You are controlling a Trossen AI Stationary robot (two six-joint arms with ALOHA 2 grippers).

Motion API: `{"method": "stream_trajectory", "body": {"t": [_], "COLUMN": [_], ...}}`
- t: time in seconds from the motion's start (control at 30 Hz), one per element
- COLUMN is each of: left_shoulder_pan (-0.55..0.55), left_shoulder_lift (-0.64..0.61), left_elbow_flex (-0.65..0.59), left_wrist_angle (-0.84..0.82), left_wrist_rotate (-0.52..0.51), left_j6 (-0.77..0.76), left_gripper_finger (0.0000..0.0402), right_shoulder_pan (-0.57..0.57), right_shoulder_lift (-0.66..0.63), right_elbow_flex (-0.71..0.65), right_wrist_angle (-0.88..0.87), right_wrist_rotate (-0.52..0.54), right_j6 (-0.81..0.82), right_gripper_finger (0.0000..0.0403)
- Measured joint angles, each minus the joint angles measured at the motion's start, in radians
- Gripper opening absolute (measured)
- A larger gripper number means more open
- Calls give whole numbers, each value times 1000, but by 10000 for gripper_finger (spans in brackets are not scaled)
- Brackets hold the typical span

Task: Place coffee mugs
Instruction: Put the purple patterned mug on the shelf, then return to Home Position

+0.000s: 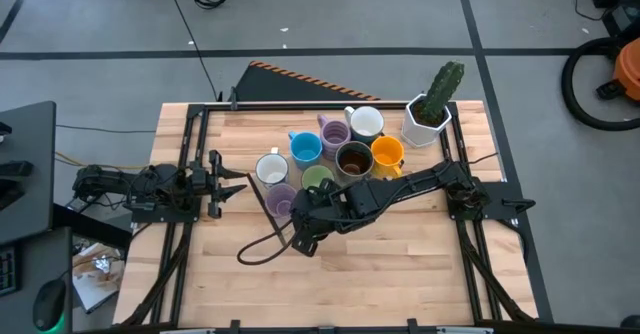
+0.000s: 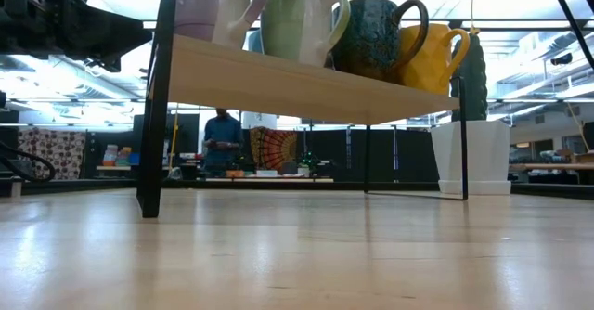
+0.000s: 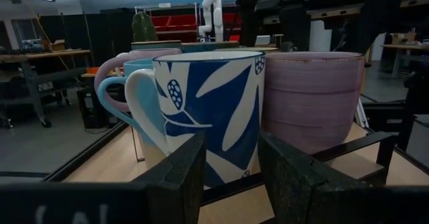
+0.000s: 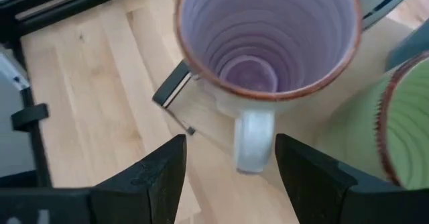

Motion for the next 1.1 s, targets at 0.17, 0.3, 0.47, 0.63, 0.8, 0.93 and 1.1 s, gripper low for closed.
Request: {"method": "stream_trajectory", "body": {"t": [0.17,0.3,0.47,0.63,0.8,0.93,1.1], "left_shoulder_pan": [0,0,0,0,0,0,0], "left_shoulder_lift": [0,0,0,0,0,0,0], "left_elbow_flex": [0,0,0,0,0,0,0], "left_wrist_angle": [-1,-2,-2,-2,-2,-3,3], "left_wrist_rotate": [0,0,0,0,0,0,18], "left_j6": [0,2,1,0,-1,-1,-20], "left_gripper_finger": [141,141,141,141,141,141,141], "right_shoulder_pan": [1,1,0,0,0,-1,5], "right_shoulder_lift": [0,0,0,0,0,0,-28], "right_elbow_flex": [0,0,0,0,3,34,38], "right_wrist_angle": [12,49,66,77,70,17,-70], "right_wrist_rotate": [-18,-36,-52,-51,-50,-47,39], "right_j6": [0,-10,-9,-8,-5,0,-41], "right_gripper_finger": [234,234,234,234,234,234,234]}}
